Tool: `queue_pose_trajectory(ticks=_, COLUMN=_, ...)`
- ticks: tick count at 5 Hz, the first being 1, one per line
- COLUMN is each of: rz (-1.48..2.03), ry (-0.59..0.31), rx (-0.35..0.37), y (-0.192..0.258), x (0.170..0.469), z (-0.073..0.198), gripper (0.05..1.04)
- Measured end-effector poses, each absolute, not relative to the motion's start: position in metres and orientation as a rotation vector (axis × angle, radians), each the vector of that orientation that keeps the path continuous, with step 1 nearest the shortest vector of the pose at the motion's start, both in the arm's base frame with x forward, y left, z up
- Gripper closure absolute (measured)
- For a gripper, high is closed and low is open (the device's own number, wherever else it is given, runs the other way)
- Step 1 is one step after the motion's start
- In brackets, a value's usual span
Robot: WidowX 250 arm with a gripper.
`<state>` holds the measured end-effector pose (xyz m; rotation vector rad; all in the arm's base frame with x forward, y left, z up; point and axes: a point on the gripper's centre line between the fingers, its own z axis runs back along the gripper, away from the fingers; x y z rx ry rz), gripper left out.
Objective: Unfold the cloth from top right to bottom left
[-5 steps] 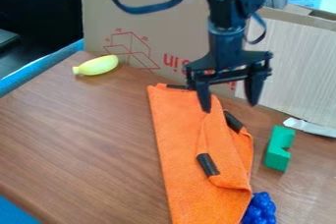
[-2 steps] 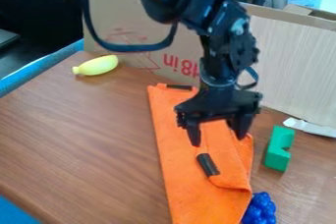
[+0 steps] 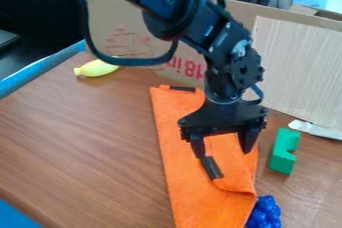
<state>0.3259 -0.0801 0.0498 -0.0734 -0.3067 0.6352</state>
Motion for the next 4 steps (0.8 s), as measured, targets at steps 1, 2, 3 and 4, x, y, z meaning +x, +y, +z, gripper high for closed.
queue_pose_trajectory(ticks=1, rz=0.626, ry=-0.296, rx=-0.055, y=-0.079, x=0.327, z=0.037, gripper=0.084)
queue_pose_trajectory(ticks=2, rz=0.651, ry=-0.299, rx=-0.04, y=-0.071, x=0.326, z=0.03, gripper=0.084)
queue_pose_trajectory(ticks=3, rz=0.656, ry=-0.307, rx=-0.017, y=-0.065, x=0.321, z=0.023, gripper=0.084)
queue_pose_trajectory(ticks=4, rz=0.652, ry=-0.305, rx=0.001, y=-0.06, x=0.319, z=0.016, gripper=0.084)
